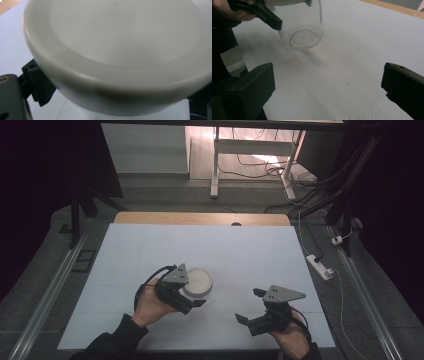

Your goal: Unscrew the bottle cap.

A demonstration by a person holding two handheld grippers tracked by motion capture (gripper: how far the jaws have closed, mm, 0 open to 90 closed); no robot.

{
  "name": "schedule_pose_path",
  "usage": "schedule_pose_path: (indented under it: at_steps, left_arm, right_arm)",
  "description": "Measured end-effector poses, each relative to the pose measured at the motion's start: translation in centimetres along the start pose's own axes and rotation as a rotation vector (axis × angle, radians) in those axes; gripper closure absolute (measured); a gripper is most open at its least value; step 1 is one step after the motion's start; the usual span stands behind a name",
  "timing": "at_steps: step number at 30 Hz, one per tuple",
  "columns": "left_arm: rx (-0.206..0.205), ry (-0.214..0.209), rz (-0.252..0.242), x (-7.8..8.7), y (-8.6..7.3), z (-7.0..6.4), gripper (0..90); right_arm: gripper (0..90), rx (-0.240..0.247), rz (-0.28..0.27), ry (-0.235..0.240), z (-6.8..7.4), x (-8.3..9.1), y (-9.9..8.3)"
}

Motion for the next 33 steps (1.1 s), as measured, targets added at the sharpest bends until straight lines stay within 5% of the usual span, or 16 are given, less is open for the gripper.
schedule_pose_path:
  at_steps: [25,33]
  left_arm:
    - [-0.014,-0.007,0.008,-0.4,0.0,-0.5,7.5]
    - [-0.008,-0.002,0.011,-0.5,0.0,-0.5,7.5]
  right_arm:
    - [0.0,0.103,0.011,0.068,2.3,-4.1,6.9]
    - [0.0,0.086,0.003,0.094,2.2,-6.0,8.8]
Point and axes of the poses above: each handheld gripper's, and its own axes: x roughly backward along the jaws, y roughly out of its top, z roughly to its left, the point moved 4 cm from there along -x, roughly forward along the jaws, and after that the axes turned 8 degrees about y, right-handed, at the moved point
